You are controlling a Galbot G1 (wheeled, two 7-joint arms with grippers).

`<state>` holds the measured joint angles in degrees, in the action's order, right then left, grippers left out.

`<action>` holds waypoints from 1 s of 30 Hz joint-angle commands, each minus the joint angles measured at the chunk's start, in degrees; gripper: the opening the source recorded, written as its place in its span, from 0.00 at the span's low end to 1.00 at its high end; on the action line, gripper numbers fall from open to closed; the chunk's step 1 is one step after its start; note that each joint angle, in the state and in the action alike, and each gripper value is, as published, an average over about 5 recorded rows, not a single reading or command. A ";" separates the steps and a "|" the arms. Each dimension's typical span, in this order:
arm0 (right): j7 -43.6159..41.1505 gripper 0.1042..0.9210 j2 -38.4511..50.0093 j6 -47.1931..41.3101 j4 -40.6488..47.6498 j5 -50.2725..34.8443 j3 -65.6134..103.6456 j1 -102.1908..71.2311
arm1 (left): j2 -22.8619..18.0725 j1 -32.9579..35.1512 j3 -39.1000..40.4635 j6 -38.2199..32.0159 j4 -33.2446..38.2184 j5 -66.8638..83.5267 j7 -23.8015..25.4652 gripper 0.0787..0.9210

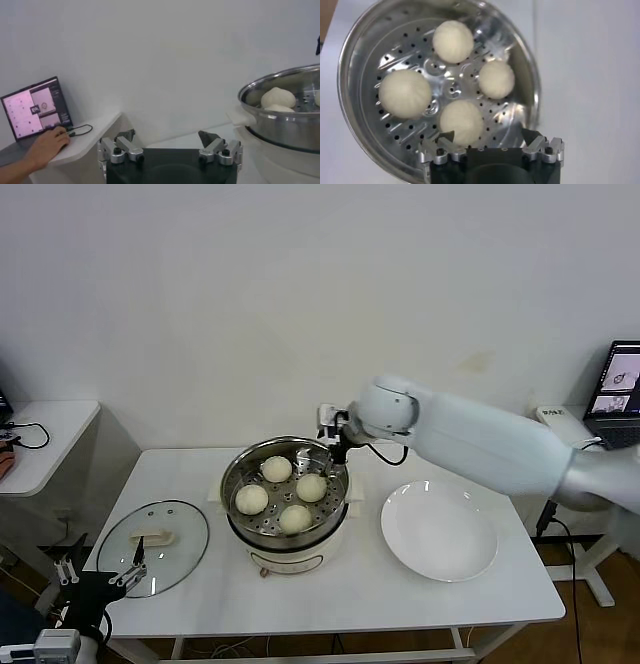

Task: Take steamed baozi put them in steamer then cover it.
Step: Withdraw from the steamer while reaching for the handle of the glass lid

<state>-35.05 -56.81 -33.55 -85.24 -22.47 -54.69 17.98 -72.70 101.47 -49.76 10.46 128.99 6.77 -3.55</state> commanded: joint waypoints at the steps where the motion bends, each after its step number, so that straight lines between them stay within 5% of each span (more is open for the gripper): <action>1: 25.98 0.88 13.75 10.15 -13.29 -5.97 17.81 -19.39 | -0.11 -0.32 0.21 -0.02 -0.63 -0.12 0.00 0.88; 8: 33.62 0.88 14.43 24.30 -18.27 6.26 49.97 -53.23 | -0.04 -1.07 0.43 -0.65 -2.44 -0.50 -0.12 0.88; 17: 31.59 0.88 -0.22 42.20 -22.21 18.66 85.12 -90.23 | 0.22 -2.16 1.25 -3.23 -6.68 -5.67 -0.52 0.88; 30: 29.50 0.88 -21.43 50.41 -23.07 24.18 101.60 -107.95 | 4.84 -3.78 0.98 -11.00 -17.20 -46.69 -3.15 0.88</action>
<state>-6.68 -65.38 8.06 -106.00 -3.49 28.95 -71.41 -70.53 97.90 -48.43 4.75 118.90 -10.94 -4.64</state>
